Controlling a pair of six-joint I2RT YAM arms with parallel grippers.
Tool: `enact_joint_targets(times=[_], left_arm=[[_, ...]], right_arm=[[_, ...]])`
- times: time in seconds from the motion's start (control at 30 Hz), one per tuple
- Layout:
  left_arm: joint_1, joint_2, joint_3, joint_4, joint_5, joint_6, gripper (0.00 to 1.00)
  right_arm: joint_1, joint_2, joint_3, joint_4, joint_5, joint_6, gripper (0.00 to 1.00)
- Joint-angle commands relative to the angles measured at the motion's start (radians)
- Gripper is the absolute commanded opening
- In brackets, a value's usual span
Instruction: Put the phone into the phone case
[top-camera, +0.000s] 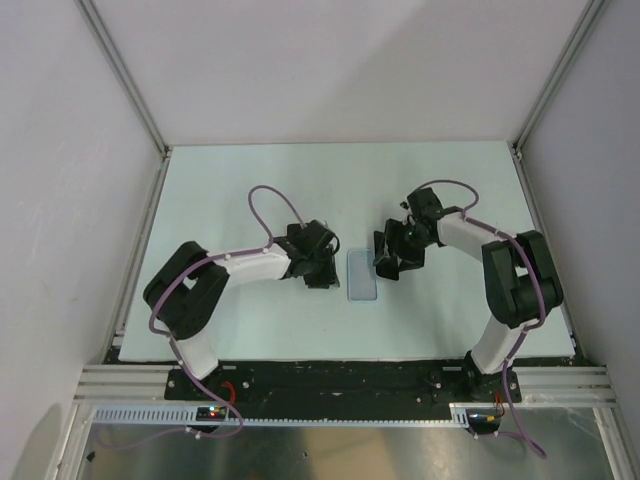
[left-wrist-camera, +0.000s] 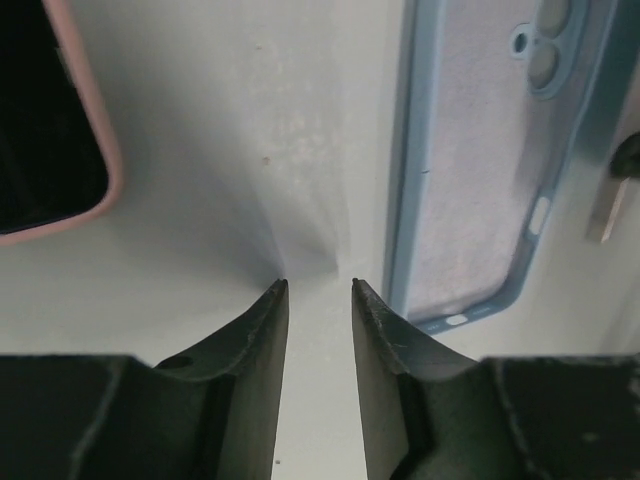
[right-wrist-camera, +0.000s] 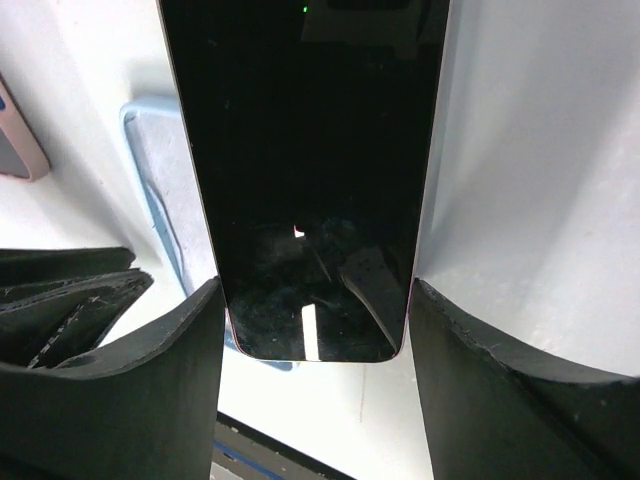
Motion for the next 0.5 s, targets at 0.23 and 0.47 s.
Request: enact_joint_targets(times=[0.23,0.47], left_arm=[[-0.044,0.068,0.076,0.05,0.031,-0.035,0.35],[-0.065,0.079,0.084,0.068,0.051,-0.056,0.33]], right_arm=[[0.183,-0.14,-0.024,0.001,0.186,0.151,0.18],[0.28,-0.131,-0.024,-0.014,0.325,0.214,0.17]])
